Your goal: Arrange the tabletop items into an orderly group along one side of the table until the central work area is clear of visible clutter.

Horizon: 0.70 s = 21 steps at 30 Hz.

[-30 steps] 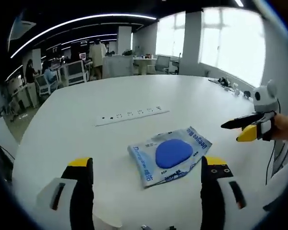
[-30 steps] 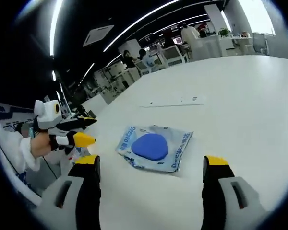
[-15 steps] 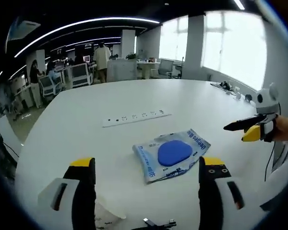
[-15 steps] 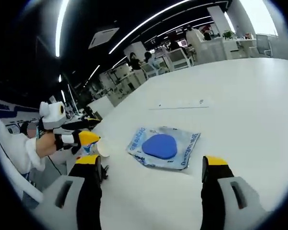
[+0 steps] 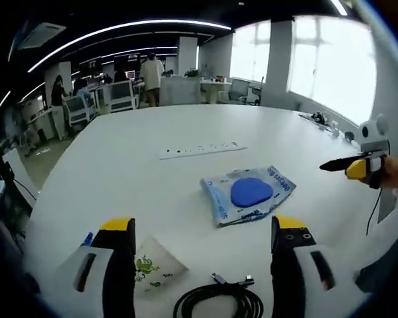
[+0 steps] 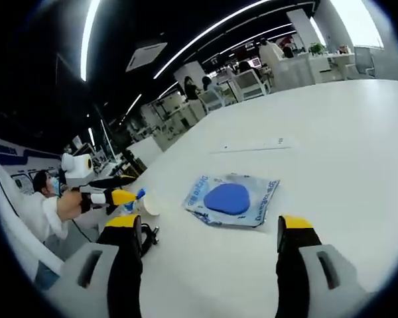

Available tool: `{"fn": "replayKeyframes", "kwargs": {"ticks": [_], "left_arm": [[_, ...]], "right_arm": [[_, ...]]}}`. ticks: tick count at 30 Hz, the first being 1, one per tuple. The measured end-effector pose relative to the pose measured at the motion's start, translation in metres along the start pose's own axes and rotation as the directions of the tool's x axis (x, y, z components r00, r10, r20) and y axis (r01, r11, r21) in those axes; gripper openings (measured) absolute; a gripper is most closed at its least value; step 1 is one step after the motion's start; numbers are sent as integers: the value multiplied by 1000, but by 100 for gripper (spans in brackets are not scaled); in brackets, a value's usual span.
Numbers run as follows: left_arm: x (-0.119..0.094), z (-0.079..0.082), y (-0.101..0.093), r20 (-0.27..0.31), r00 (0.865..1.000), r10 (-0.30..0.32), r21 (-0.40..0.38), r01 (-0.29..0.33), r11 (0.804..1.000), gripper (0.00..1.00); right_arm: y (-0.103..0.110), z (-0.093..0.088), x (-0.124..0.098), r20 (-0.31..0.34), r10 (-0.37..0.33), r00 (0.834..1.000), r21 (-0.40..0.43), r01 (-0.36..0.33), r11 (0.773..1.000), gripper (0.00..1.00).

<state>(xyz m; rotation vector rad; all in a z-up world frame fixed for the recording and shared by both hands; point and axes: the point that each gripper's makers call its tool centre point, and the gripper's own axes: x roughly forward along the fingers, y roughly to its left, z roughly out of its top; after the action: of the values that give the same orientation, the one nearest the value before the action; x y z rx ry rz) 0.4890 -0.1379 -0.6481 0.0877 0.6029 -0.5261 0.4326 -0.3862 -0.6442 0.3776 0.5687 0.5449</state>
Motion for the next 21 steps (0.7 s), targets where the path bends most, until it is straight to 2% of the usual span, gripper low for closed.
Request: {"fn": "replayKeyframes", "kwargs": {"ticks": [10, 17, 21], "left_arm": [[-13, -16, 15, -27, 999, 33, -6, -33, 999, 84], [-10, -18, 16, -35, 999, 33, -12, -33, 999, 83], [-10, -20, 18, -54, 998, 27, 14, -27, 1000, 83]], "right_arm": [[-2, -13, -13, -11, -2, 1000, 8, 2, 1000, 80], [-7, -23, -16, -34, -18, 999, 23, 19, 1000, 78], [-6, -25, -18, -32, -22, 999, 30, 23, 999, 77]]}}
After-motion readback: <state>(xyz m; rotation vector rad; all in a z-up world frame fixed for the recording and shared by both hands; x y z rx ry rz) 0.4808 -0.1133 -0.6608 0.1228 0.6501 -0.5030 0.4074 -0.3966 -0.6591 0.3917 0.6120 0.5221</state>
